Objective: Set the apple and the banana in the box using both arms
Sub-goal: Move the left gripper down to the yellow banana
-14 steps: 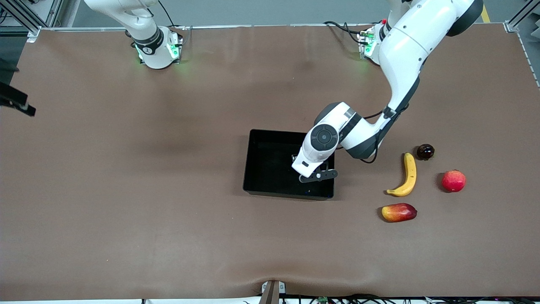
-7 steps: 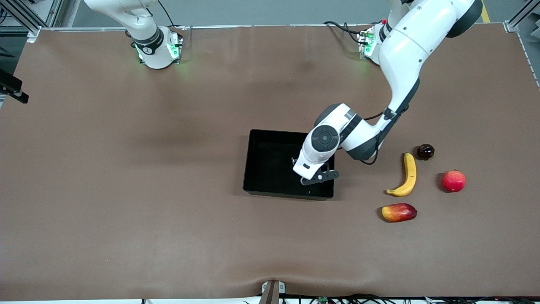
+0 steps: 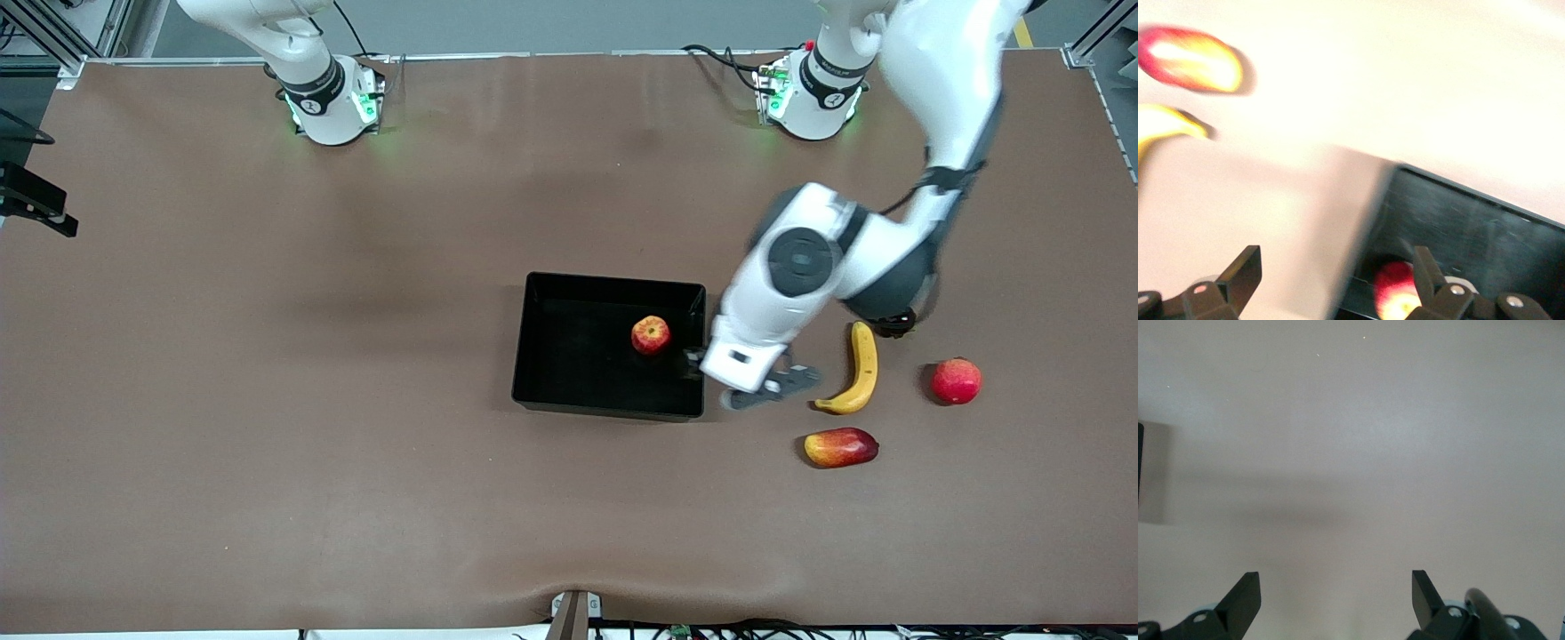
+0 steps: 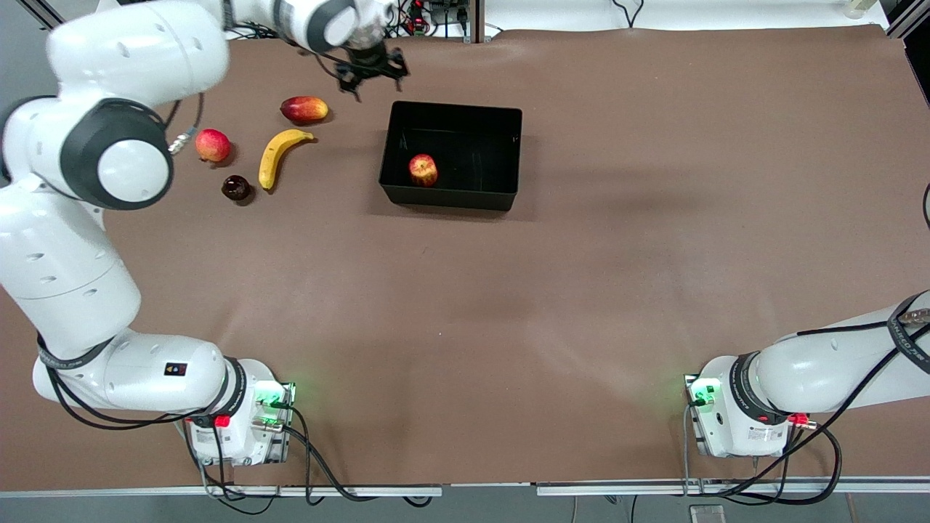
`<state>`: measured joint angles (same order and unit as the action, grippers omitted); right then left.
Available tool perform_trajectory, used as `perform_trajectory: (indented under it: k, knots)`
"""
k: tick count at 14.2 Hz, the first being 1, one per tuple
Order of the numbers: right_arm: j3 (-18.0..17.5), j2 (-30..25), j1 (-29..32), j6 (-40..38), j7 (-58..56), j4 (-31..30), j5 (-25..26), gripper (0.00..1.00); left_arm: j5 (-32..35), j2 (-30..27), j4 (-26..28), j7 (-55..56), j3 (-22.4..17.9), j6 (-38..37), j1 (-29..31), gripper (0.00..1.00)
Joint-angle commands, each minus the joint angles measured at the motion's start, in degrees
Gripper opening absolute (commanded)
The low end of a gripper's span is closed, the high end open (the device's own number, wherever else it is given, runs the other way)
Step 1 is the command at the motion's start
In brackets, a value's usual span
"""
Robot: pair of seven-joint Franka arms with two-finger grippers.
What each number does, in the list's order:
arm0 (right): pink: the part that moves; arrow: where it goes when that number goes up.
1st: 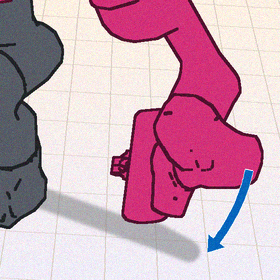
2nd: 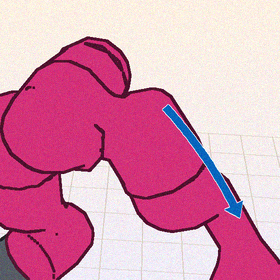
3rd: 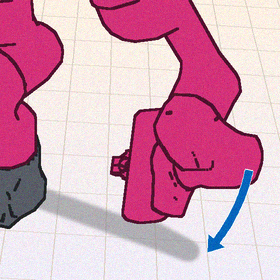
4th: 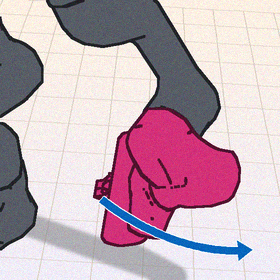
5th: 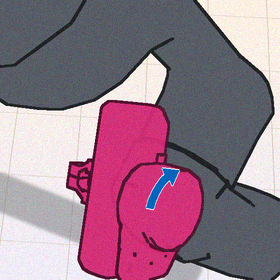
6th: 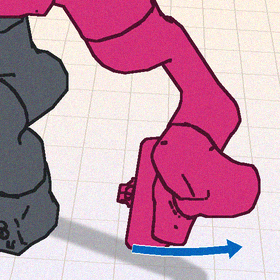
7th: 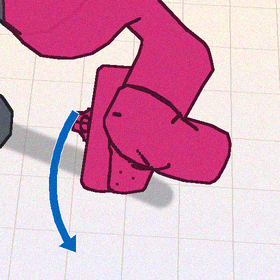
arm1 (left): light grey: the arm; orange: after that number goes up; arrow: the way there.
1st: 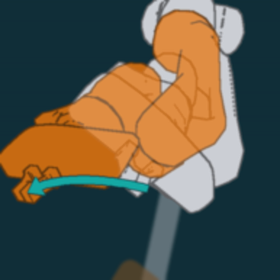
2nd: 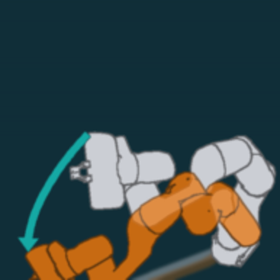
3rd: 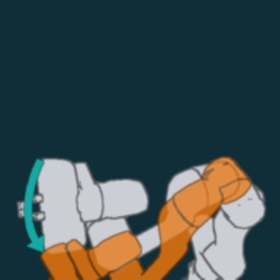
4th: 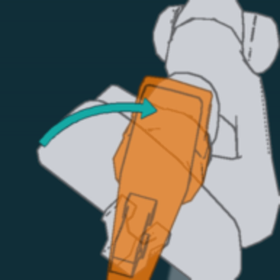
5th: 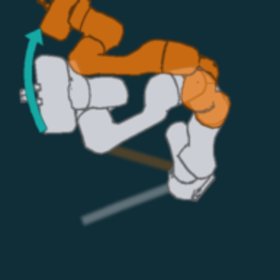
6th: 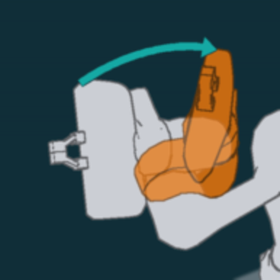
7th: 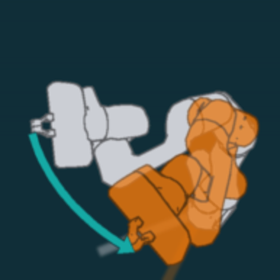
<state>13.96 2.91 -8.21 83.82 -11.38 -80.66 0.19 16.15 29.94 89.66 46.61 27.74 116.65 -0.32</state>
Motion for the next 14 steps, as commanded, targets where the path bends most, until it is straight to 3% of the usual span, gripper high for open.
perform_trajectory:
  k: [1,3,5,8,14]
  knots:
    - [-6.37,-0.72,5.20,0.90,0.13,-0.64,0.77,1.00,0.55,-0.06,2.71,-12.29,0.47,-1.34,7.42,1.00]
    - [-11.31,-0.72,9.34,1.17,0.13,-0.64,0.77,1.00,2.65,1.95,4.47,-18.37,0.12,-1.25,10.94,1.00]
    - [-11.33,-0.72,9.18,1.17,0.13,-0.64,0.77,1.00,7.47,5.03,4.65,-24.78,0.21,-0.99,14.63,1.00]
    - [-11.33,-0.63,9.18,0.55,0.22,-0.72,0.77,1.00,9.08,8.46,4.91,-31.66,0.21,1.38,17.98,0.97]
    - [-11.33,-0.19,9.79,0.82,0.22,-0.29,0.60,1.00,14.09,8.47,9.65,-33.25,0.12,1.83,19.56,0.90]
